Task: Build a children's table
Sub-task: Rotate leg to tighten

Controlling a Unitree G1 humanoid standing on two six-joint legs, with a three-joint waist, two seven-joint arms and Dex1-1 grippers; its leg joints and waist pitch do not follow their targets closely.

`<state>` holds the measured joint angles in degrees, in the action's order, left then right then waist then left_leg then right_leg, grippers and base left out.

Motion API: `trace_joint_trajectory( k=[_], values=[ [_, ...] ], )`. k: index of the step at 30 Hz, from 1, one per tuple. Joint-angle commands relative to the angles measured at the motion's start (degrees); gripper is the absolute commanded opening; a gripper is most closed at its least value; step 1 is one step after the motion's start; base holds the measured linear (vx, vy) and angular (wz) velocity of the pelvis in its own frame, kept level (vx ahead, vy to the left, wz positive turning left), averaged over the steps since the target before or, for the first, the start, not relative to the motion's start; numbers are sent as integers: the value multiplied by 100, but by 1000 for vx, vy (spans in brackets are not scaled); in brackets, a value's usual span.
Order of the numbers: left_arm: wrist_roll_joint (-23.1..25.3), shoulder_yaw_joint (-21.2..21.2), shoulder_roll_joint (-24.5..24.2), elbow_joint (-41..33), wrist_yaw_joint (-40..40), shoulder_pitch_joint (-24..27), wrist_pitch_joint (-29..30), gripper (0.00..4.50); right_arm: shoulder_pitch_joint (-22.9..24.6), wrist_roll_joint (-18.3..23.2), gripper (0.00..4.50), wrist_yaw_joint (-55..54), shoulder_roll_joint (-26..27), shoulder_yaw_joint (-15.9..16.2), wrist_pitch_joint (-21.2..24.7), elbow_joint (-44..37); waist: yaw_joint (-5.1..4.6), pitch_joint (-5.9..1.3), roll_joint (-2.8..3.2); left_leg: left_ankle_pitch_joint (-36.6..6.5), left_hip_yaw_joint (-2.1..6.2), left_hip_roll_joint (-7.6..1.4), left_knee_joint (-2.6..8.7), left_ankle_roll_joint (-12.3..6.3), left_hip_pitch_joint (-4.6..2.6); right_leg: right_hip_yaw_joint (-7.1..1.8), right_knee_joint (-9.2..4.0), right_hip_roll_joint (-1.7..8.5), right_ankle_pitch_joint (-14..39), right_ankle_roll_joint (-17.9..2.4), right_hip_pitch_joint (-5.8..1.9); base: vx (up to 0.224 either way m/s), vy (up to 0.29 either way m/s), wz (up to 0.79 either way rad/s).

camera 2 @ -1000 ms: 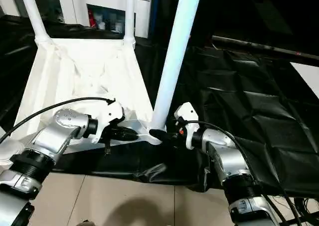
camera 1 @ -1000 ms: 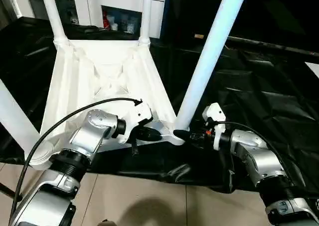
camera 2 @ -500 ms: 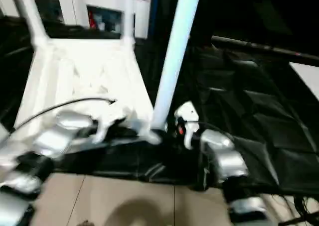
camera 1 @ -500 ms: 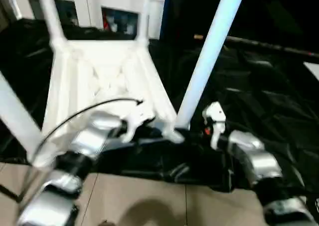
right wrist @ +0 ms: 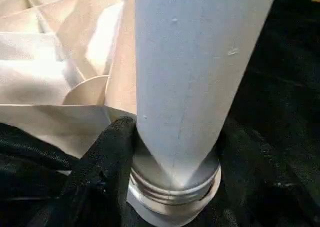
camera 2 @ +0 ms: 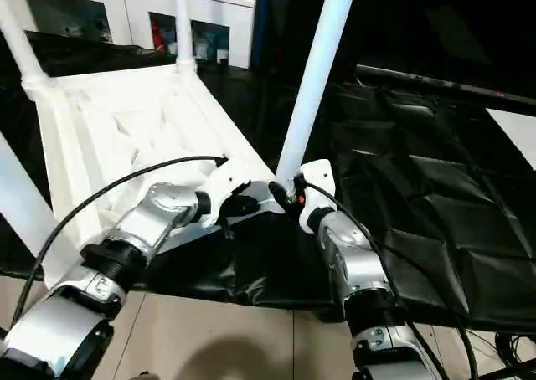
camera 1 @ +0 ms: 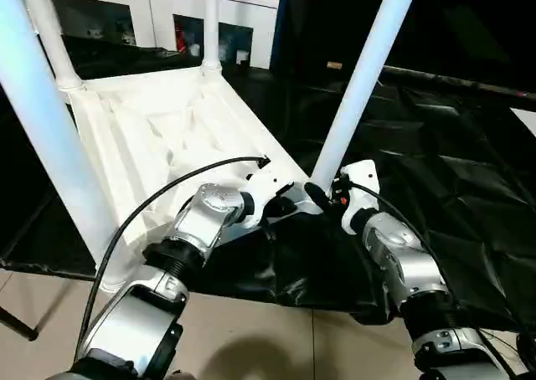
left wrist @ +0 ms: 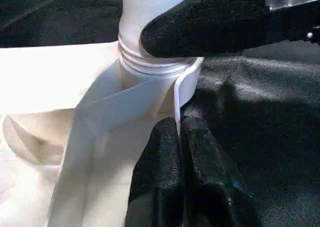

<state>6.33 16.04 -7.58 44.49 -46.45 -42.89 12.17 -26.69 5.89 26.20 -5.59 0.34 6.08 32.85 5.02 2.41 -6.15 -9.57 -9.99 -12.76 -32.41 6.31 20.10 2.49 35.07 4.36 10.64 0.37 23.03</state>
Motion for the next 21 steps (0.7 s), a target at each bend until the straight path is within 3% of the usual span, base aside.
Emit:
trace_joint_trajectory(
  k=[1,8,10,14,15,21],
  values=[
    [-69,156,29,-123,-234,124,-84,0,103,166,289,800,87,379,197,1,9,-299,-4,-1401,-28,-23,351,-145,8,-173,-462,291,1459,-882,-245,0,0,0],
    [-205,235,-695,-732,-1333,502,-160,0,104,371,354,2153,-681,502,379,-259,-2,-287,10,-1375,-30,-43,357,-169,25,-175,-457,296,1500,-947,-245,0,0,0],
    [-383,243,-984,-1067,-1879,654,-135,0,91,400,354,2562,-919,570,409,-329,0,-289,15,-1319,-39,-52,353,-181,9,-180,-440,290,1390,-999,-230,0,0,0],
    [-553,131,-1180,-1314,-2127,777,-50,0,125,335,354,3096,-1146,739,360,-378,14,-299,28,-1307,-46,-70,350,-160,-20,-172,-407,287,1177,-1122,-210,0,0,0],
    [-591,108,-1230,-1363,-2185,807,-40,0,134,315,354,3187,-1178,789,335,-381,12,-298,3,-1251,-51,-66,349,-168,-3,-168,-396,278,1075,-1140,-224,0,0,0],
    [-668,107,-1318,-1560,-2271,891,54,0,147,398,339,3229,-1106,831,362,-385,15,-308,-6,-1062,-57,-50,332,-168,12,-174,-361,293,889,-1162,-247,0,0,0]
  ],
)
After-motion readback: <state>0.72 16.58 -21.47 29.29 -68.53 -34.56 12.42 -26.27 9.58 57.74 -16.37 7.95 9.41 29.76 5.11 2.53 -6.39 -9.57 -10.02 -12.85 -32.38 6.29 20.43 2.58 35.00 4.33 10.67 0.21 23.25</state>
